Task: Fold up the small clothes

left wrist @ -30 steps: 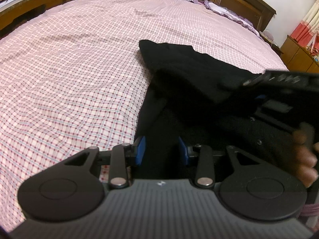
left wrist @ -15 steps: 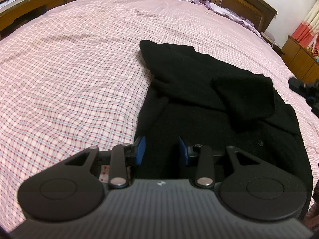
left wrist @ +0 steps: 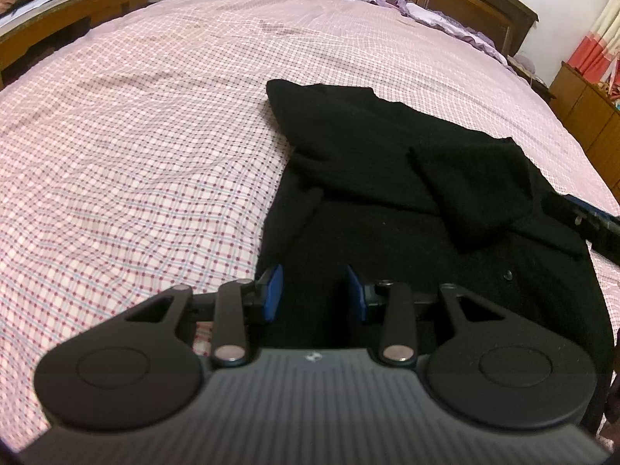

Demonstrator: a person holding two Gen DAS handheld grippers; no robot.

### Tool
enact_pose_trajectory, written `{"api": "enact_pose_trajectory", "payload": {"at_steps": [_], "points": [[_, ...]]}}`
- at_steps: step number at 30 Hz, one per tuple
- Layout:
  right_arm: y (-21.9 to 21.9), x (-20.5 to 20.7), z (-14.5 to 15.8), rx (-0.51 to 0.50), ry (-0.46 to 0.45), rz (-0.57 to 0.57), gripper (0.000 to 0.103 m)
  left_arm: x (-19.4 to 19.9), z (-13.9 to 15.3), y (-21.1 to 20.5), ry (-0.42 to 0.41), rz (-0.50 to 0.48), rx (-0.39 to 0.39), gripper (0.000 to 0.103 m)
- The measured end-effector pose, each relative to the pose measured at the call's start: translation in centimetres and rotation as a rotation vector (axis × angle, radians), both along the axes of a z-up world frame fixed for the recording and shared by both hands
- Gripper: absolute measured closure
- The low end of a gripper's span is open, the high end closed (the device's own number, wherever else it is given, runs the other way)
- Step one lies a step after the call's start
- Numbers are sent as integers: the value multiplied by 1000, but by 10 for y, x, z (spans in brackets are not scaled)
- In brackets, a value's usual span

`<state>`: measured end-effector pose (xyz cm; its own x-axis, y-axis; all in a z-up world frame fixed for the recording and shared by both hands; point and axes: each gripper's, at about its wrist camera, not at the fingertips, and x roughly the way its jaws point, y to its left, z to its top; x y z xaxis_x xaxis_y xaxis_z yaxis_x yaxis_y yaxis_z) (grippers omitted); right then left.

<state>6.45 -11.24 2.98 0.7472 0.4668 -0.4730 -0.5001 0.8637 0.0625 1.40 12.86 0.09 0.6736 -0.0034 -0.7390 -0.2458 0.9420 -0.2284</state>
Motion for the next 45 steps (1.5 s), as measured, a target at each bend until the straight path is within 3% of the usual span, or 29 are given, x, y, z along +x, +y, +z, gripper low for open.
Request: {"api": "enact_pose_trajectory", "payload": {"at_steps": [11,15,18,20,22,24,25,30,36,42,45], "points": [[58,-18,-16,-320,-112,309,32,-3,-1,0,-4,-4,-12,64],[73,-6,-34,-459,-138,365,32,-4,0,0,-5,-3,-15,64],[73,8,-46,-484,-110,372,32,-4,0,1,-5,-4,-17,64],[70,16,-48,-460,-96,367,37,-4,0,1,-6,-4,-17,64],[69,20,-49,-451,-94,339,62,-4,-1,0,-5,-7,-14,64],[68,24,-46,-436,-70,308,82,-4,-1,0,-6,-10,-9,64],[67,26,-43,-416,-60,284,88,-4,-1,-1,-7,-11,-8,64],[49,33,-20,-282,-38,197,90,0,10,-2,-31,-12,10,64],[10,46,29,-90,-3,101,90,17,31,-4,-92,-28,54,64],[-44,68,79,82,73,-2,91,44,46,-6,-151,-38,74,64],[-78,79,97,158,152,-54,91,57,47,-8,-175,-46,88,64]]}}
